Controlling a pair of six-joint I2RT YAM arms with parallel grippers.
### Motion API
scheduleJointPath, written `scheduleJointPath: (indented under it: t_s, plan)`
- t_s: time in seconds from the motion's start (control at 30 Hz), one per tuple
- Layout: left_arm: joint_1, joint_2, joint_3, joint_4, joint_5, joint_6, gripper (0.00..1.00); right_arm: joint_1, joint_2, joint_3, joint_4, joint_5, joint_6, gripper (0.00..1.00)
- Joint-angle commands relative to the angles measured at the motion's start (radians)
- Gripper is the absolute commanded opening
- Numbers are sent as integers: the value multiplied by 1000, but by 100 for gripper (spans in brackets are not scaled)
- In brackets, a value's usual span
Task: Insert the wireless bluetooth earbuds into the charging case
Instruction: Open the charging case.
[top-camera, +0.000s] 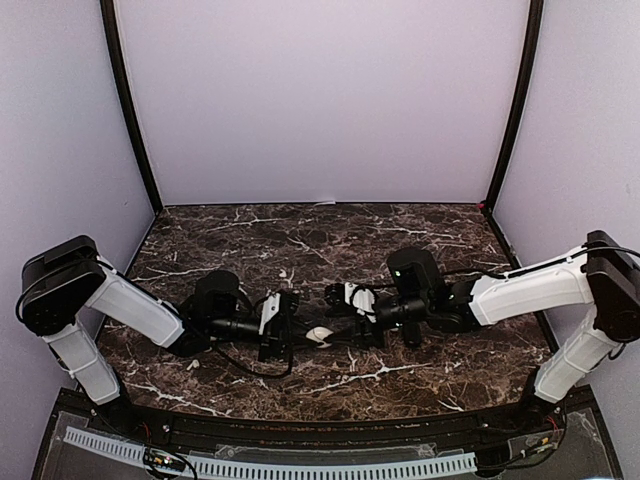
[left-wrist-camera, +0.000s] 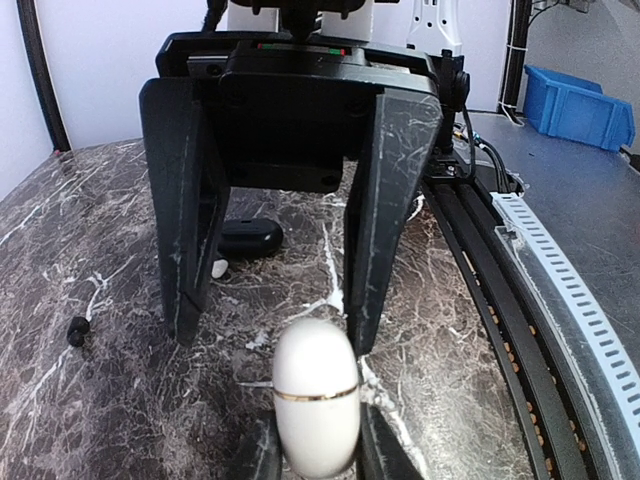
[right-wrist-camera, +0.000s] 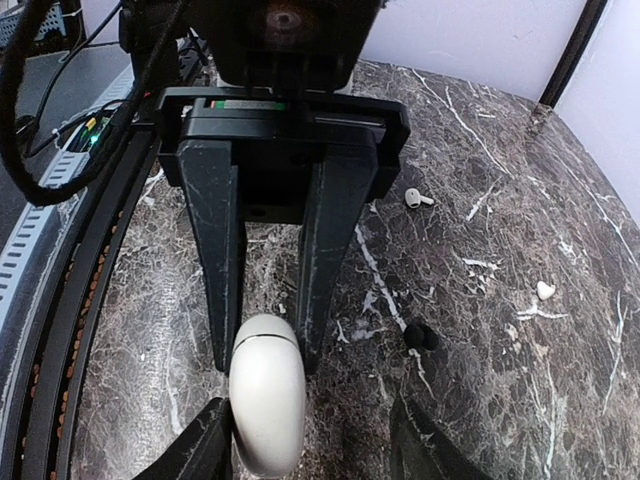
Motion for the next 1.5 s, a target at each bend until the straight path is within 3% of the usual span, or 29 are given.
scheduleJointPath:
  t_s: [0.0,0.73,0.9,1.0,1.1,1.13,1.23,1.3,1.4,1.47]
  plan:
    - [-10,-37,14,-16,51,19,19,-28,-12,14,80,101,33,52]
    - [-3,-48,-10,66,35,-69,19,-75,-107,-60,127,187,87,52]
    - [48,-61,-29,125,84,-161,19,-99,-151,-80,136,234,136,55]
    - [92,-77,-47,165,112,-212,19,-111,-193,-75,60,302,153,59]
    - [121,-110,-63,162,113,-217,19,-123,-262,-61,-44,432,241,67]
    - [129,-120,-69,156,113,-214,19,-131,-280,-54,-87,455,265,74]
    - [157,-152,-89,146,145,-212,19,-167,-334,-64,-148,494,370,89]
    - [178,-180,-112,150,148,-211,19,-197,-359,-80,-162,500,452,94]
    - [211,-225,-140,146,139,-216,19,-256,-358,-75,-215,572,604,84]
    - [224,-255,-156,138,129,-218,19,-273,-338,-38,-294,563,616,83]
